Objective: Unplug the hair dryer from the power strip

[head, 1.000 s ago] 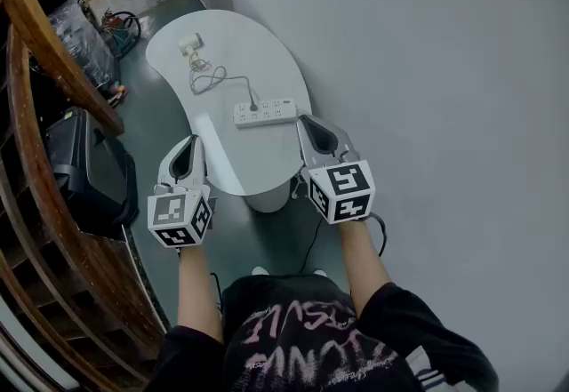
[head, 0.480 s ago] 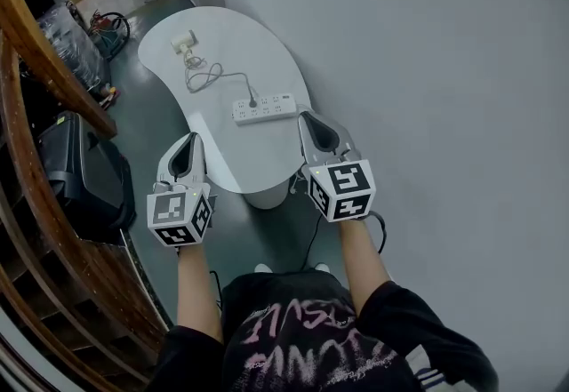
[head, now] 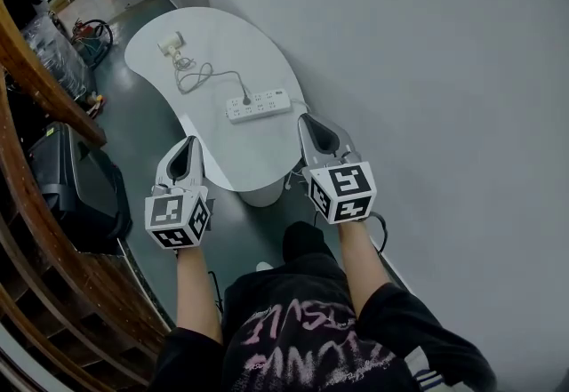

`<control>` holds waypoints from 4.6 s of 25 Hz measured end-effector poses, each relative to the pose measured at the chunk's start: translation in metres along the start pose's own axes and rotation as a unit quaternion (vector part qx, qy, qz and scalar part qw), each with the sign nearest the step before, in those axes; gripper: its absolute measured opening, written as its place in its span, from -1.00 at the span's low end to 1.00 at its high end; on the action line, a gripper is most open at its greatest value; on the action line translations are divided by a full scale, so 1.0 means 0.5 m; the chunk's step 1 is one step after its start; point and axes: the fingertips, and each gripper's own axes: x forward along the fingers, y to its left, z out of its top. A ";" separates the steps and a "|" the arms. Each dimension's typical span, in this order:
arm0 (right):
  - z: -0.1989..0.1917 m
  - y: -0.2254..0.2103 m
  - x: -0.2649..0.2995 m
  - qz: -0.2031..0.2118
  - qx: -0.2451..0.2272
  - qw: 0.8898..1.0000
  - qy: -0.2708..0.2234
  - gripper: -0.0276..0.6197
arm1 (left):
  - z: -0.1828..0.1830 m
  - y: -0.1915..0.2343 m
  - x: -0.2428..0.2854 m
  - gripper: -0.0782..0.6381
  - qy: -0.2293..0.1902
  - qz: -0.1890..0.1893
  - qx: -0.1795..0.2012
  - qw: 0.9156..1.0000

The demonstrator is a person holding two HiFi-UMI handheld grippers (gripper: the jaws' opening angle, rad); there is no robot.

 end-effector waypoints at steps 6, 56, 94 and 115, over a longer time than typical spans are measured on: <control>-0.006 -0.020 -0.002 -0.016 0.005 1.000 0.002 -0.88 | -0.005 -0.013 0.022 -0.78 0.004 -0.018 0.008 1.000; -0.250 -0.263 0.439 0.039 0.067 0.988 0.136 -0.85 | -0.233 0.065 0.504 -0.78 0.153 -0.015 -0.021 0.988; -0.318 -0.265 0.603 0.155 0.074 0.968 0.185 -0.80 | -0.259 0.113 0.604 -0.78 0.188 0.048 -0.026 0.981; -0.341 -0.221 0.588 0.111 0.063 0.968 0.215 -0.75 | -0.276 0.144 0.622 -0.78 0.181 -0.019 -0.037 0.983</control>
